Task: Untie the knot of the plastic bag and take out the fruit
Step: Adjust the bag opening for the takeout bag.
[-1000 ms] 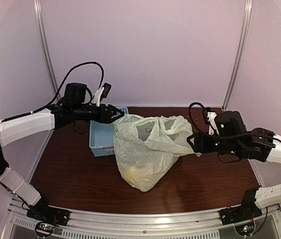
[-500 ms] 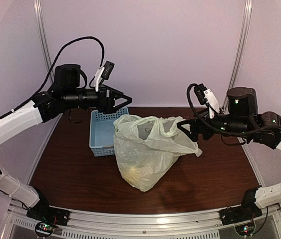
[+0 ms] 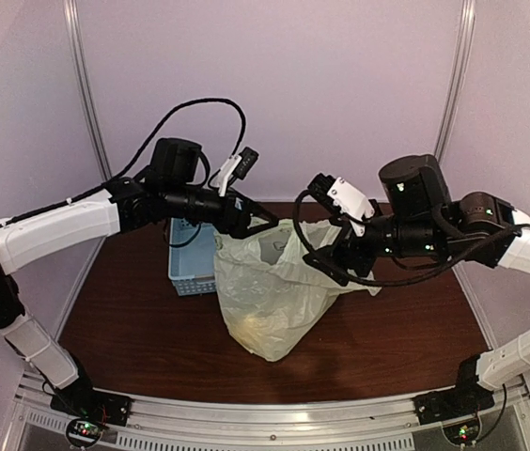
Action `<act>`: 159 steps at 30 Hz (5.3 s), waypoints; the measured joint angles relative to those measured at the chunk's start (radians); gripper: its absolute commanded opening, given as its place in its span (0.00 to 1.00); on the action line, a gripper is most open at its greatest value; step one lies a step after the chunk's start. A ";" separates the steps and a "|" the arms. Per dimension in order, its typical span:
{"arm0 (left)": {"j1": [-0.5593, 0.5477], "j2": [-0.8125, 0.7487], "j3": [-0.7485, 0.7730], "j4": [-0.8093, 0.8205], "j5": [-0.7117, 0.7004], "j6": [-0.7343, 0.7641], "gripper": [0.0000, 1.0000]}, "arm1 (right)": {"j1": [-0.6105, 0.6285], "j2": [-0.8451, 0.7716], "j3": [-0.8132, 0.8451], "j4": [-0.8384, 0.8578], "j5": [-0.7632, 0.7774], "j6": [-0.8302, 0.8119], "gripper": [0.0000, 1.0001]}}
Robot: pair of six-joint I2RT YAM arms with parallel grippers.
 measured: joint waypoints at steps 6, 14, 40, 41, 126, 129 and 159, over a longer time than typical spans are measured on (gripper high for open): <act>-0.005 0.016 0.031 -0.011 0.006 0.002 0.80 | 0.027 0.048 0.011 -0.064 0.082 -0.056 0.94; -0.005 0.037 0.071 -0.010 0.028 0.015 0.73 | 0.041 0.090 0.039 -0.095 0.218 -0.093 0.94; -0.027 0.119 0.094 -0.018 0.037 0.031 0.49 | 0.012 0.162 0.060 0.042 0.401 -0.066 0.39; -0.028 0.120 0.094 -0.019 0.034 0.032 0.47 | 0.006 0.167 0.065 0.048 0.401 -0.063 0.35; -0.029 0.196 0.200 -0.417 0.150 0.182 0.61 | -0.318 0.262 0.077 0.227 0.153 0.165 0.15; -0.032 0.206 0.210 -0.422 0.153 0.197 0.44 | -0.318 0.262 0.077 0.230 0.153 0.165 0.15; -0.050 -0.063 -0.175 -0.391 0.216 0.308 0.11 | -0.531 0.375 0.156 0.223 0.198 0.274 0.09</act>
